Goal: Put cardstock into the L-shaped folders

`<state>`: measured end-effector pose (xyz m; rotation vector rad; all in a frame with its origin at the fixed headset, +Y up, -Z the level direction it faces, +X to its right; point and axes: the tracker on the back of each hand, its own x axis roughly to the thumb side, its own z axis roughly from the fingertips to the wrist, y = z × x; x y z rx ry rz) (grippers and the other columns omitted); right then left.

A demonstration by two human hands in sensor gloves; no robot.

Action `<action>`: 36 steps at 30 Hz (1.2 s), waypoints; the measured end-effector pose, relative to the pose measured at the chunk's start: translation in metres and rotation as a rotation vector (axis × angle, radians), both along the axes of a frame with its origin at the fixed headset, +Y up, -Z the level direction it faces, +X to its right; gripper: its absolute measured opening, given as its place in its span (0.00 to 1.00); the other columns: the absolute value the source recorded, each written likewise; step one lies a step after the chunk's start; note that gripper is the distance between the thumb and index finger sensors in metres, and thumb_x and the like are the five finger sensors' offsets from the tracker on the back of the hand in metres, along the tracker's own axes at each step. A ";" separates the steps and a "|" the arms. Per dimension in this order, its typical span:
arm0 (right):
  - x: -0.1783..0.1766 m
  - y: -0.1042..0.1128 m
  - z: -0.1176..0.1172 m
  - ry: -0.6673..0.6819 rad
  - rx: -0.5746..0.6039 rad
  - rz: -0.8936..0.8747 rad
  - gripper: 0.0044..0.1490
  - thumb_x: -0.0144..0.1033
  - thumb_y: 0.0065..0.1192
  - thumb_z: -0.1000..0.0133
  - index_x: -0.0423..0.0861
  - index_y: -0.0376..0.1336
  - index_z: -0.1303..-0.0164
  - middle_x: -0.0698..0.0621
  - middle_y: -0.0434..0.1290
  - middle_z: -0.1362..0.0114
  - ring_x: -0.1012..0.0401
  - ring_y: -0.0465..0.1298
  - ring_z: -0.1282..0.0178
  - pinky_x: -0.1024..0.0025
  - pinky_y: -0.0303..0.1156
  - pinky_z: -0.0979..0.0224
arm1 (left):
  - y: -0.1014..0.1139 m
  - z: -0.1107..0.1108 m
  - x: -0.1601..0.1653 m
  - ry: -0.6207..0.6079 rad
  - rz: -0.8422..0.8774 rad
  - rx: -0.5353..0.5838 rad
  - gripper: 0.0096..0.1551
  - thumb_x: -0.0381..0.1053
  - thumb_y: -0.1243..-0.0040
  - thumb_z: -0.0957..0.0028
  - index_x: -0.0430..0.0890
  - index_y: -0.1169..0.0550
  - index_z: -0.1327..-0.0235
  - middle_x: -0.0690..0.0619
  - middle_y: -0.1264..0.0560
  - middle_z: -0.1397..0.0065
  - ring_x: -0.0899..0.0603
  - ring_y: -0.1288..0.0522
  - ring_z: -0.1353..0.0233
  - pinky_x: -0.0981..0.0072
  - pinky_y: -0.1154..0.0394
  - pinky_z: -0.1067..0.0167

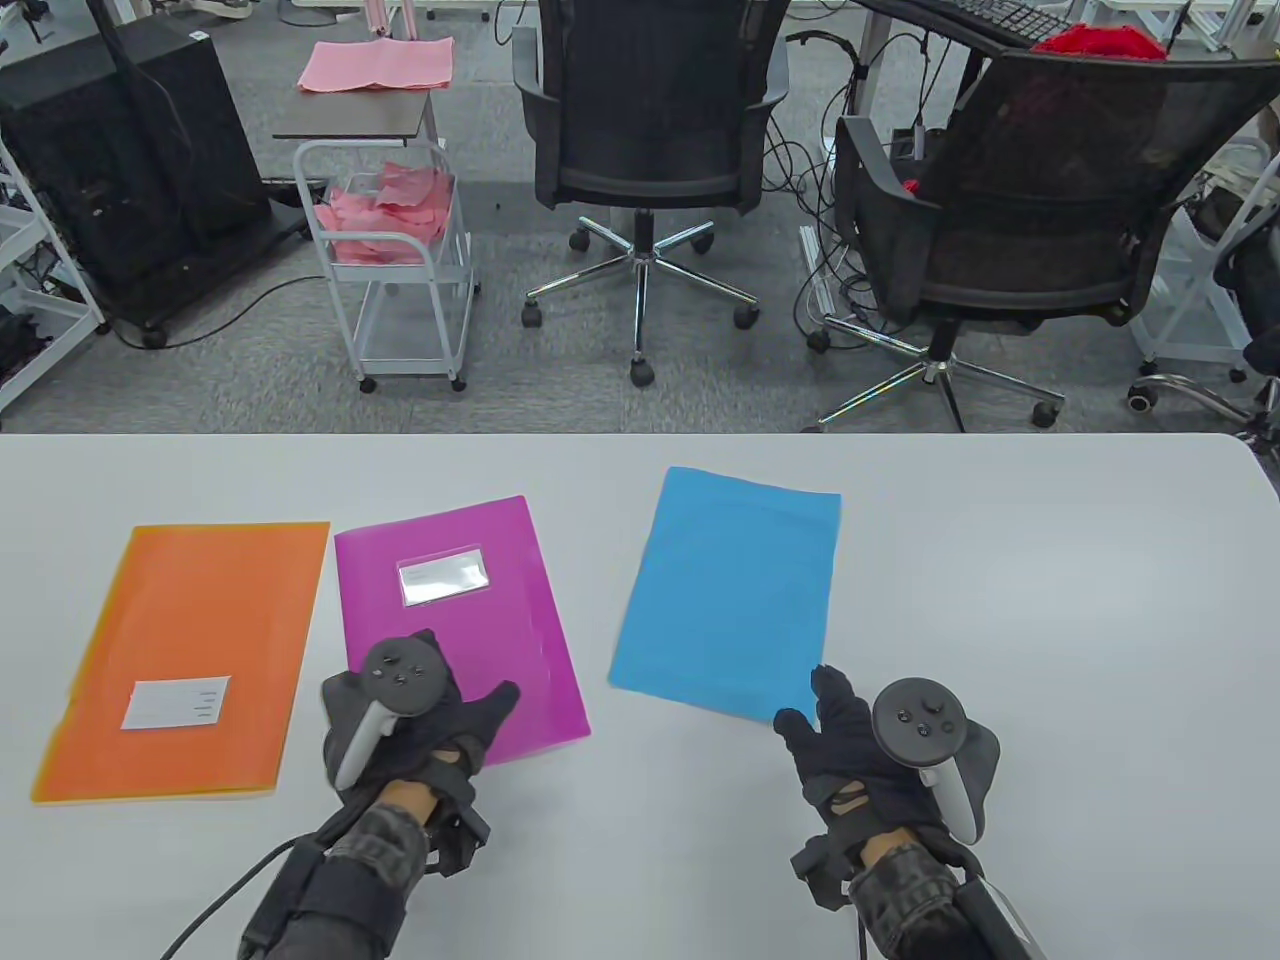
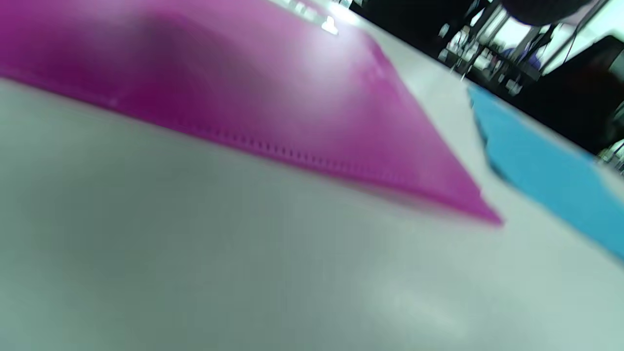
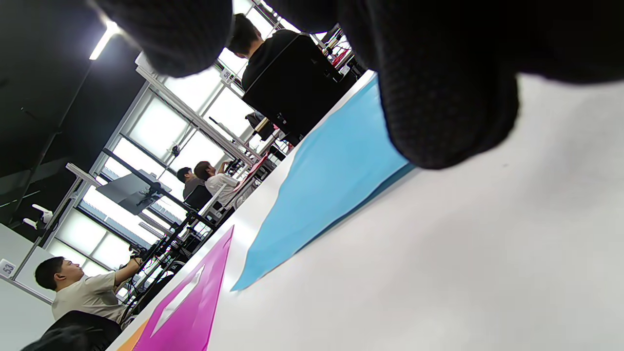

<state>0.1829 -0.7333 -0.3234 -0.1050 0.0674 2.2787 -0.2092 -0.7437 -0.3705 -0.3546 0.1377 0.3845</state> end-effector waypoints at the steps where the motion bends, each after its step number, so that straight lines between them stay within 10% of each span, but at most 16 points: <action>1: 0.000 0.000 0.000 0.001 -0.001 -0.001 0.48 0.55 0.60 0.55 0.41 0.48 0.34 0.30 0.62 0.35 0.48 0.81 0.68 0.59 0.80 0.71 | -0.003 -0.004 0.007 -0.001 -0.039 -0.024 0.70 0.81 0.47 0.51 0.37 0.66 0.28 0.27 0.62 0.23 0.16 0.51 0.22 0.24 0.43 0.34; 9: -0.002 0.000 -0.002 0.025 -0.010 -0.017 0.48 0.56 0.60 0.55 0.41 0.48 0.34 0.30 0.62 0.35 0.48 0.81 0.68 0.59 0.80 0.71 | -0.032 -0.035 0.052 0.122 -0.156 -0.363 0.79 0.86 0.42 0.55 0.34 0.65 0.28 0.21 0.67 0.27 0.09 0.60 0.28 0.13 0.52 0.38; 18: -0.003 0.000 -0.004 0.044 -0.018 -0.029 0.48 0.55 0.60 0.55 0.40 0.48 0.34 0.29 0.62 0.36 0.48 0.81 0.68 0.59 0.80 0.71 | -0.023 -0.032 0.056 0.152 -0.176 -0.228 0.66 0.71 0.36 0.51 0.35 0.57 0.26 0.21 0.55 0.26 0.11 0.48 0.29 0.19 0.42 0.37; 27: -0.002 0.002 -0.004 0.060 0.019 -0.061 0.47 0.55 0.60 0.55 0.40 0.49 0.34 0.29 0.64 0.37 0.48 0.81 0.69 0.59 0.80 0.72 | 0.010 0.014 0.011 0.138 -0.097 0.194 0.44 0.54 0.37 0.50 0.37 0.41 0.28 0.29 0.37 0.28 0.18 0.30 0.32 0.27 0.29 0.41; 36: -0.011 -0.002 -0.002 0.118 0.029 -0.351 0.47 0.57 0.58 0.54 0.39 0.50 0.35 0.30 0.67 0.39 0.51 0.82 0.70 0.62 0.81 0.73 | 0.085 0.088 -0.017 -0.286 -0.255 0.688 0.42 0.56 0.38 0.50 0.44 0.40 0.27 0.38 0.33 0.25 0.27 0.25 0.28 0.32 0.26 0.39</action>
